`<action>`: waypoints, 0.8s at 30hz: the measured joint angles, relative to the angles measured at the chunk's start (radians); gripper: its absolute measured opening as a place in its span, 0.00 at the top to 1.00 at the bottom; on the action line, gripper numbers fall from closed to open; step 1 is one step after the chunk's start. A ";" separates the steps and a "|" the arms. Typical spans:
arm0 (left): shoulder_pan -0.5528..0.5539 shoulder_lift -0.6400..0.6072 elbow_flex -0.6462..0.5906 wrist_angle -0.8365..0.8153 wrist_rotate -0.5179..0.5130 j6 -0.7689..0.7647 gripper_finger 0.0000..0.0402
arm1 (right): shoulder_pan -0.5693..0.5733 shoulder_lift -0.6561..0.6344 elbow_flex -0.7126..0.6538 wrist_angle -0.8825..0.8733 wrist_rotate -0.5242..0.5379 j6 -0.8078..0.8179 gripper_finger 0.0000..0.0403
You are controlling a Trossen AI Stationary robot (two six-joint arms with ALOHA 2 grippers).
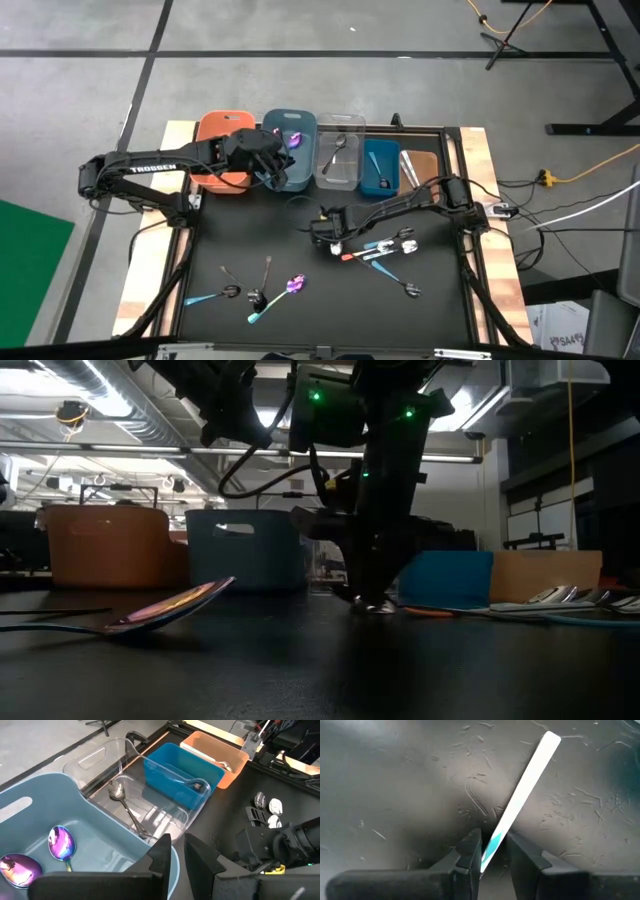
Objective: Sort silverware by color (type)
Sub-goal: Put the white and blue spoon into the right orange bin
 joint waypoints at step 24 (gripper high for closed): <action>0.000 0.000 0.000 0.000 0.000 0.000 0.88 | 0.001 0.004 -0.003 0.004 0.040 -0.059 0.99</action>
